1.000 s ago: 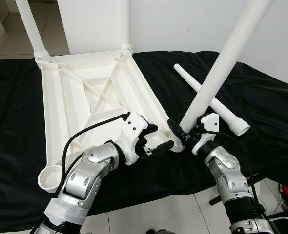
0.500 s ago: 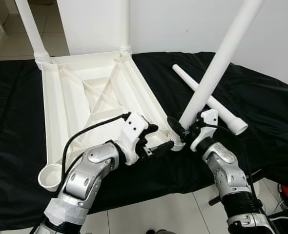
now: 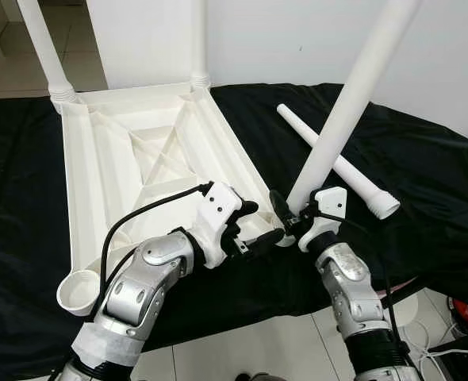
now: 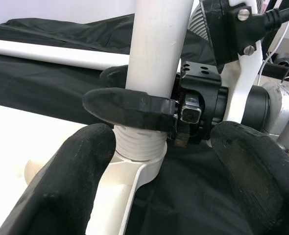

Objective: Building children table

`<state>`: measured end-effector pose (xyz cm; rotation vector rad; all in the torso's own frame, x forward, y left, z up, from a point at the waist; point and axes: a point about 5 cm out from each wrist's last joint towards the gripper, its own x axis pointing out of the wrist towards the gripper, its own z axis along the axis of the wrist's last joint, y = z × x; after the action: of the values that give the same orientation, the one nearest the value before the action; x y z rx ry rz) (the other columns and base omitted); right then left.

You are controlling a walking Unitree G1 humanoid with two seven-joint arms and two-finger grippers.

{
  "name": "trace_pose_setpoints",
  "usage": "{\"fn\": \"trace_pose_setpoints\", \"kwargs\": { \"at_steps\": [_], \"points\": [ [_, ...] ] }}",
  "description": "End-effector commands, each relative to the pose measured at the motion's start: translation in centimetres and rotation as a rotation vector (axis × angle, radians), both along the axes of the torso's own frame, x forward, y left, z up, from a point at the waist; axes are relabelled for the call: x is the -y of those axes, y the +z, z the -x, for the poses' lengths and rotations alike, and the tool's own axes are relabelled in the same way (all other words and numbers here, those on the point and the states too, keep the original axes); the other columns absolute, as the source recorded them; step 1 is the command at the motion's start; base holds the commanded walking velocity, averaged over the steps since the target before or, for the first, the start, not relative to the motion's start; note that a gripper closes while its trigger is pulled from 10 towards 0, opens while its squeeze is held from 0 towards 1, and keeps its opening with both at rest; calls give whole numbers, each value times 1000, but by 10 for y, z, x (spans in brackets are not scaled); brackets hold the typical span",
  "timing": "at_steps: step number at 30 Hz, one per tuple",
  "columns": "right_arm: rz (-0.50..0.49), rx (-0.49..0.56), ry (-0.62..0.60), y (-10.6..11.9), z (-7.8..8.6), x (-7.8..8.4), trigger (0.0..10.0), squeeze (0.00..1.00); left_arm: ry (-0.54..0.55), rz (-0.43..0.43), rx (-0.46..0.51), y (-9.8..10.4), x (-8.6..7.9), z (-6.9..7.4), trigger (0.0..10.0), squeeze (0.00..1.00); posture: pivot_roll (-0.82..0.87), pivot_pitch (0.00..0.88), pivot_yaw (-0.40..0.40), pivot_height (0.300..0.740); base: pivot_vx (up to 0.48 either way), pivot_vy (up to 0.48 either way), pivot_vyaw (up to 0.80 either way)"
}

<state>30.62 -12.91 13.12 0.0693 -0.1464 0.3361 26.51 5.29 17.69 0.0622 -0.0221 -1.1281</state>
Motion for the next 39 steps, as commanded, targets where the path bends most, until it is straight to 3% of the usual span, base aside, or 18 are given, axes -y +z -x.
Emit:
{"fn": "trace_pose_setpoints", "kwargs": {
  "at_steps": [1, 8, 21, 31, 39],
  "points": [
    [5, -192, -41, -37, 7, -2, 10000, 0, 52, -1, 8, 1, 2, -1, 10000, 0, 61, 93, -58, 740, 0, 0, 0],
    [-41, -192, -215, -30, 1, -4, 10000, 0, 47, 5, 11, 3, 5, -2, 10000, 0, 56, 96, -54, 740, 0, 0, 0],
    [12, -243, -512, -33, -12, 3, 10000, 0, 46, 15, 16, 5, 9, -4, 10000, 0, 58, 92, -63, 740, 0, 0, 0],
    [-28, -183, -510, -22, -13, 2, 10000, 0, 50, 16, 18, 5, 9, -4, 10000, 0, 59, 92, -66, 740, 0, 0, 0],
    [-25, 0, -469, 31, -16, -1, 10000, 0, 48, 21, 22, 6, 10, -4, 10000, 0, 55, 93, -66, 740, 0, 0, 0]
  ]
}}
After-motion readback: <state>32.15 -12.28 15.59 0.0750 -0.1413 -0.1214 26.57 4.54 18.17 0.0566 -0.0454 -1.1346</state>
